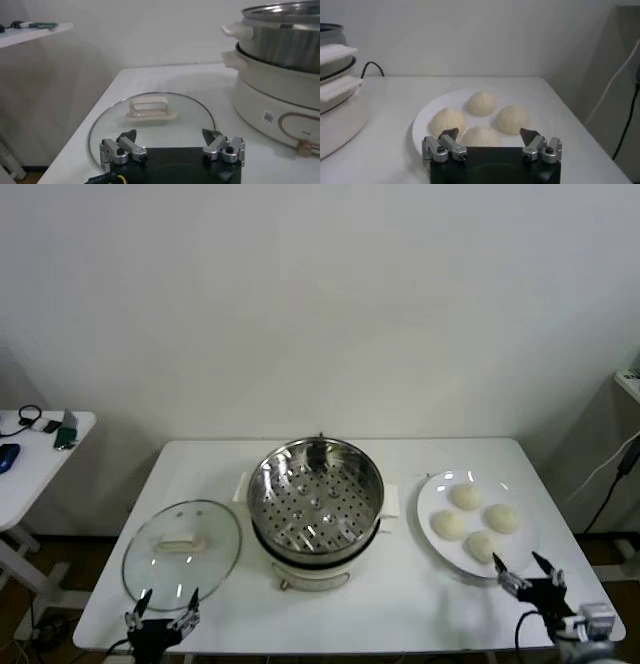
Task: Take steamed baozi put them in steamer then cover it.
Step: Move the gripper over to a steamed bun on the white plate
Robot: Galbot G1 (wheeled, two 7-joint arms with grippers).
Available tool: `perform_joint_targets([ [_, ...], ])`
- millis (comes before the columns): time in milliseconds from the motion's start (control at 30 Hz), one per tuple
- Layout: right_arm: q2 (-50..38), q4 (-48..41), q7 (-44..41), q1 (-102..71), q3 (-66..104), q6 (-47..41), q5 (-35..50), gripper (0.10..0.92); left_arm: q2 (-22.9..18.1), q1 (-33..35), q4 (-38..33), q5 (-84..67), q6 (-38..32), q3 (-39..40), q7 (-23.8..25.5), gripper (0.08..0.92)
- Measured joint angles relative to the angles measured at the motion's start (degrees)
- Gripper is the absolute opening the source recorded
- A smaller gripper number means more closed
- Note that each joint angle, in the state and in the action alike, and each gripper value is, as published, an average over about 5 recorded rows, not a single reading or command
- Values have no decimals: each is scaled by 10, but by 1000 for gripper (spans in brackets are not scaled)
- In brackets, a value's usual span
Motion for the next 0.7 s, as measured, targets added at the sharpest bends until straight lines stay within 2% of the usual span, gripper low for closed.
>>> perform_joint_targets([
  [167, -74, -55, -62, 144, -106, -12, -27, 823, -1, 0, -4, 4, -2, 3, -1, 823],
  [367, -152, -155, -214, 373, -328, 20, -106, 823, -6, 6, -13, 8, -7, 8, -1, 823],
  [700, -157, -340, -480, 750, -708, 151, -216, 823, -9, 4, -18, 11, -10, 8, 3, 823],
])
